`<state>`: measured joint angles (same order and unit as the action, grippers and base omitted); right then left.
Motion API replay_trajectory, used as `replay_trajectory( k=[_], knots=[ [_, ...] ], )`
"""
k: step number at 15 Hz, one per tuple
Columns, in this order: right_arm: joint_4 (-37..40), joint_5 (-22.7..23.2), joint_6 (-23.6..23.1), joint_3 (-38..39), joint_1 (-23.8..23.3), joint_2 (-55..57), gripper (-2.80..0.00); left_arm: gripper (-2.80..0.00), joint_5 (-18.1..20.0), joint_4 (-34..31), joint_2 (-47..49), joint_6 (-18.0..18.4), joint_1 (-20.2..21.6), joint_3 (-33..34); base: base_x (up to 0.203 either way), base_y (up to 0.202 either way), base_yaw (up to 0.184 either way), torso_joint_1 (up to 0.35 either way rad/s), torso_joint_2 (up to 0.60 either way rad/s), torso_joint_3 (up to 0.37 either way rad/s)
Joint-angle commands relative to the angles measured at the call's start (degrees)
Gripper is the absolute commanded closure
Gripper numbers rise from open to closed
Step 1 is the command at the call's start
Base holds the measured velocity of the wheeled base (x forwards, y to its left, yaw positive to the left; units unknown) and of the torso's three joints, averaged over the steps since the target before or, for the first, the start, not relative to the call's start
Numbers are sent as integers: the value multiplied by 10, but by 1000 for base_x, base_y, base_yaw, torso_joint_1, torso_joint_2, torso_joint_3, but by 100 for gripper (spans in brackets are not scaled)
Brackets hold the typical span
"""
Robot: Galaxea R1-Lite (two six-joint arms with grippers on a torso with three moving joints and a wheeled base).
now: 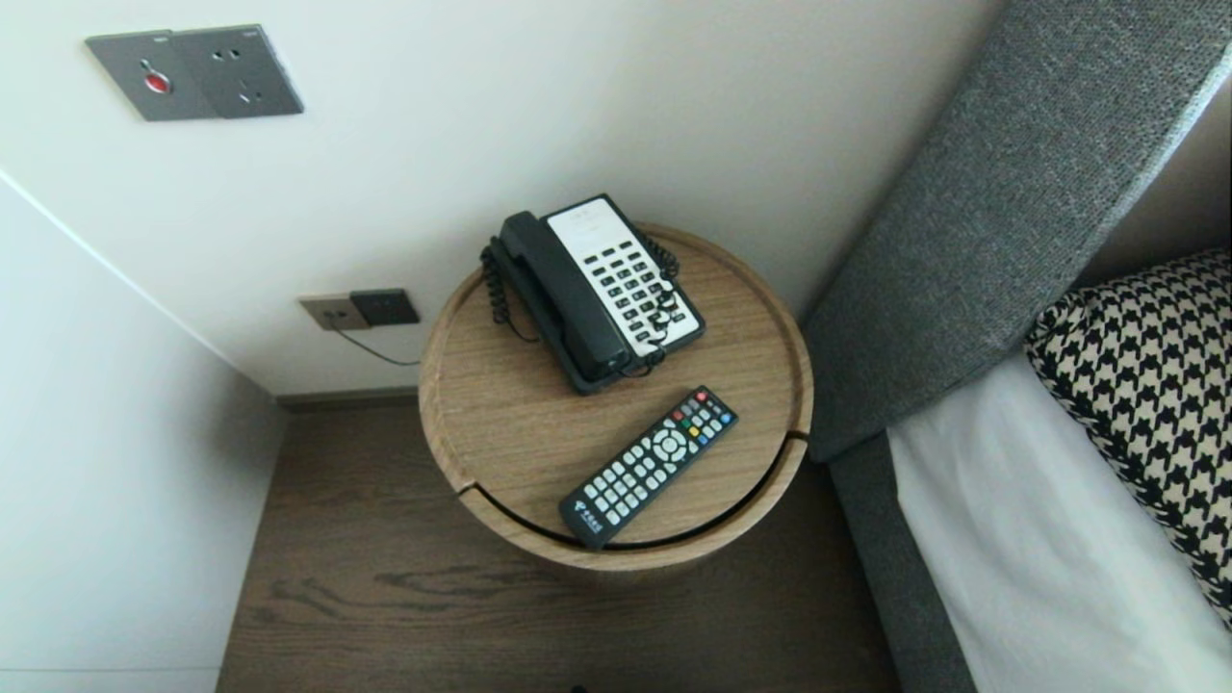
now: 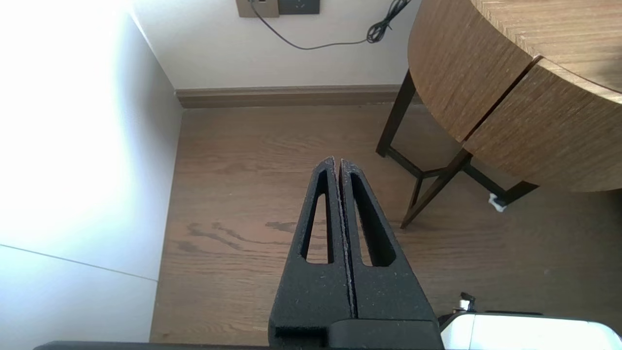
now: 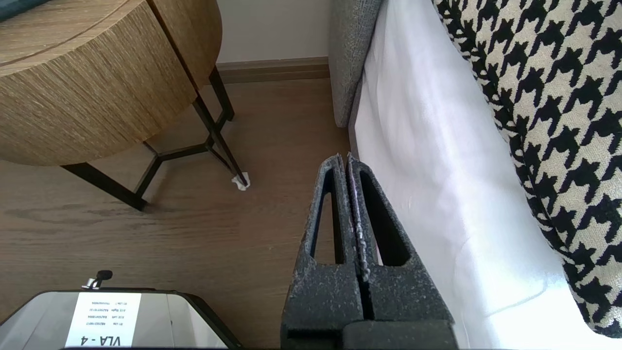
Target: Open the nightstand drawer
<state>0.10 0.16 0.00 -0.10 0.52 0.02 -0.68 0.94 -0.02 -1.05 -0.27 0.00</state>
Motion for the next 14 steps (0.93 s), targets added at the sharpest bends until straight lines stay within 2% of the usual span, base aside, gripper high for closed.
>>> replay_trajectory(
  k=[1, 4, 5, 7, 10, 12, 14],
  knots=[
    [0, 0, 0, 0, 0, -1, 0, 0, -2, 1, 0, 4, 0, 1, 0, 0, 0, 0, 0, 0],
    [0, 0, 0, 0, 0, -1, 0, 0, -6, -1, -1, 7, 0, 0, 0, 0, 0, 0, 0, 0],
    [0, 0, 0, 0, 0, -1, 0, 0, -8, -1, 0, 21, 0, -7, 0, 0, 0, 0, 0, 0],
    [0, 0, 0, 0, 0, -1, 0, 0, -7, -18, 12, 47, 0, -72, 0, 0, 0, 0, 0, 0],
    [0, 0, 0, 0, 0, -1, 0, 0, -1, -88, 120, 57, -1, -169, 0, 0, 0, 0, 0, 0],
    [0, 0, 0, 0, 0, -1, 0, 0, 8, -106, 218, 59, -4, -209, 0, 0, 0, 0, 0, 0],
    [0, 0, 0, 0, 0, -1, 0, 0, 40, -114, 334, 59, -6, -239, 0, 0, 0, 0, 0, 0]
  ],
)
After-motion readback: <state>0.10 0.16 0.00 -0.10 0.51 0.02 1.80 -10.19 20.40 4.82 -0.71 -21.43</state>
